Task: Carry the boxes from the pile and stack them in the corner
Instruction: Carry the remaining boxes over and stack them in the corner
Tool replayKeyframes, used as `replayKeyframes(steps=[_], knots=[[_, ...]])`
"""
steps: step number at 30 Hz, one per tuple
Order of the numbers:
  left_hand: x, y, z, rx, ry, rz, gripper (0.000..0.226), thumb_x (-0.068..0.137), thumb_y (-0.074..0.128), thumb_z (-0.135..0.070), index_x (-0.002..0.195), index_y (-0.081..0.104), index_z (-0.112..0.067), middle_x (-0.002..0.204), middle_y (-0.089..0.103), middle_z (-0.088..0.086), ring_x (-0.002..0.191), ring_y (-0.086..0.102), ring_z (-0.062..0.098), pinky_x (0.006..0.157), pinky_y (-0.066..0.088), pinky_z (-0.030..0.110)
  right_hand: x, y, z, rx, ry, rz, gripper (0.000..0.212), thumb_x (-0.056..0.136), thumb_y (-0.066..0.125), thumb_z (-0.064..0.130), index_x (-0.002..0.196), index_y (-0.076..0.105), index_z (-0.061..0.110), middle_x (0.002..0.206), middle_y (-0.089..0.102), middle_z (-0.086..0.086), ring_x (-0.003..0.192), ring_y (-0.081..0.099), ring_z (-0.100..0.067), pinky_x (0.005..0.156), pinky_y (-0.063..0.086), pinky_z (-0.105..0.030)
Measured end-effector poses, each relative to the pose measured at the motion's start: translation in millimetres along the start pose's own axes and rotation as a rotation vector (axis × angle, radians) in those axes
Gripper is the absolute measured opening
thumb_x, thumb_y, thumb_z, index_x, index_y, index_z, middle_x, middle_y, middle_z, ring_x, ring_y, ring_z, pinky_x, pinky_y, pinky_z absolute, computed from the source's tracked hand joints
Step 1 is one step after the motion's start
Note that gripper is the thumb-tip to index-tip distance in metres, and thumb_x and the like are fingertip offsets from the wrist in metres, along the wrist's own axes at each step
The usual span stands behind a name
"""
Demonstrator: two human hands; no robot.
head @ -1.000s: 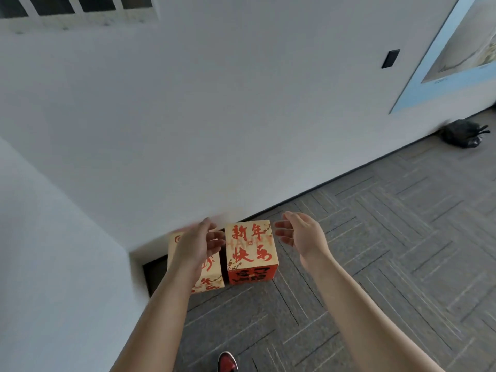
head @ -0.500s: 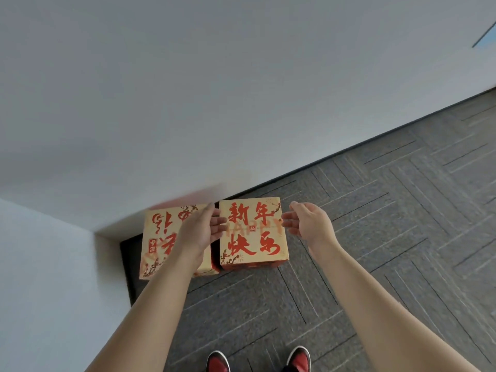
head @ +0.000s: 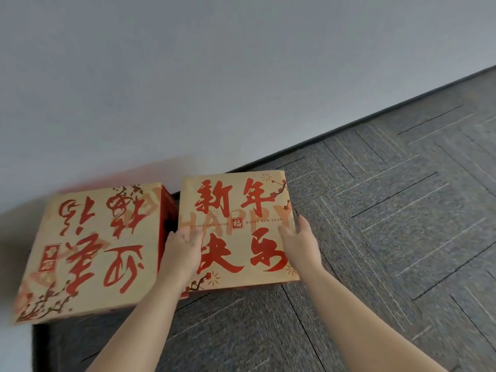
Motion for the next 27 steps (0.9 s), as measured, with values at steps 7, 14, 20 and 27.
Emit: replayKeyframes(steps=[7,14,20,27], knots=[[42,22,33,-0.079,0.05,-0.136,0.03,0.103,0.045,-0.031,0.133,0.045,-0.031,0.126,0.058,-0.003,0.106,0.061,0.018,0.073,0.052,0.029,26,28,-26,-0.178,-0.054,-0.173,0.048,0.096,0.044,0.046,0.142,0.04,0.035,0.121,0.067,0.005,0.094,0.067,-0.026,0.086,0.054,-0.044],[15,1,19,-0.188,-0.096,-0.016,0.032,0.107,0.032,-0.03,0.132,0.048,-0.041,0.108,0.065,-0.01,0.1,0.063,0.017,0.087,0.056,0.043,12,10,-15,-0.05,0.0,-0.047,0.029,0.094,0.053,0.032,0.123,0.054,0.029,0.099,0.07,0.005,0.086,0.07,-0.022,0.082,0.059,-0.049],[-81,-93,-71,-0.176,-0.041,0.013,0.051,0.103,0.04,-0.053,0.152,0.039,-0.037,0.129,0.052,-0.02,0.131,0.053,0.023,0.108,0.044,0.057,-98,-79,66,0.028,-0.008,-0.05,0.011,0.099,0.05,0.024,0.105,0.051,0.033,0.093,0.072,0.003,0.083,0.074,-0.023,0.081,0.063,-0.05],[-251,-270,-232,-0.113,-0.01,-0.006,0.041,0.106,0.04,-0.042,0.096,0.065,-0.01,0.075,0.073,0.003,0.067,0.07,0.018,0.064,0.052,0.029,-282,-226,241,0.078,-0.058,-0.067,0.017,0.099,0.051,0.031,0.115,0.054,0.037,0.094,0.077,0.004,0.081,0.078,-0.021,0.08,0.065,-0.051]])
Point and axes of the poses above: each hand's wrist, its own x-axis towards the middle knuckle, its own y-axis out of the palm, z = x × y, the point moved 8 cm from there along x, towards the middle knuckle
